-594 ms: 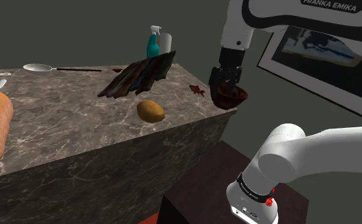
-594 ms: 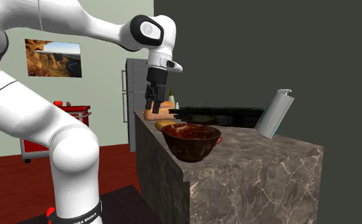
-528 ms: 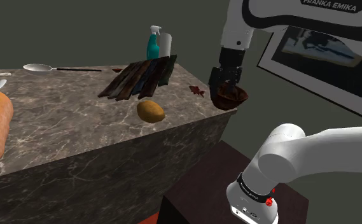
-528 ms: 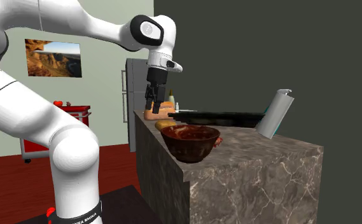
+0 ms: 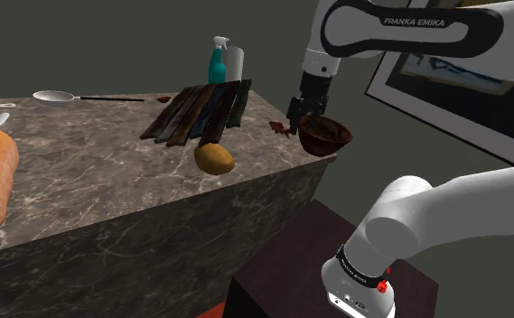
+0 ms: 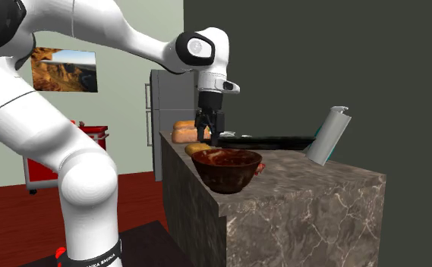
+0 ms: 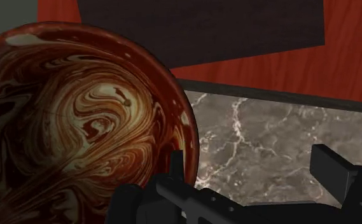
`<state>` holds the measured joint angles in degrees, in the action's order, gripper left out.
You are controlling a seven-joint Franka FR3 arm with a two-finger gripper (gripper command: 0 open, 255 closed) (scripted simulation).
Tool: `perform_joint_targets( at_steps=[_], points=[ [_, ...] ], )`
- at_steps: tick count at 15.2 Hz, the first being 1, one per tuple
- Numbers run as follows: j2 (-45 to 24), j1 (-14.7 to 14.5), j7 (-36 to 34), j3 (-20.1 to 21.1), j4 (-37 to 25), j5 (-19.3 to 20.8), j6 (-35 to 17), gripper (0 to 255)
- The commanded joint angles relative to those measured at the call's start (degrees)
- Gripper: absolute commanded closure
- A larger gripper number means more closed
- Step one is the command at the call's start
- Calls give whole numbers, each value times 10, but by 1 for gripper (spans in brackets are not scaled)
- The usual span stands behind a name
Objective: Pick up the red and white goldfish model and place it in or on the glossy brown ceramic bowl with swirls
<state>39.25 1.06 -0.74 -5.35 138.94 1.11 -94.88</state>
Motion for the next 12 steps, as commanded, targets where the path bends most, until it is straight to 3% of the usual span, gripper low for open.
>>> perform_joint_targets(
  at_steps=[1, 12],
  points=[
    [-29, 2, 20, -12, -2, 12, -42, 0],
    [-191, 8, 119, -71, -62, 41, -216, 0]
  ],
)
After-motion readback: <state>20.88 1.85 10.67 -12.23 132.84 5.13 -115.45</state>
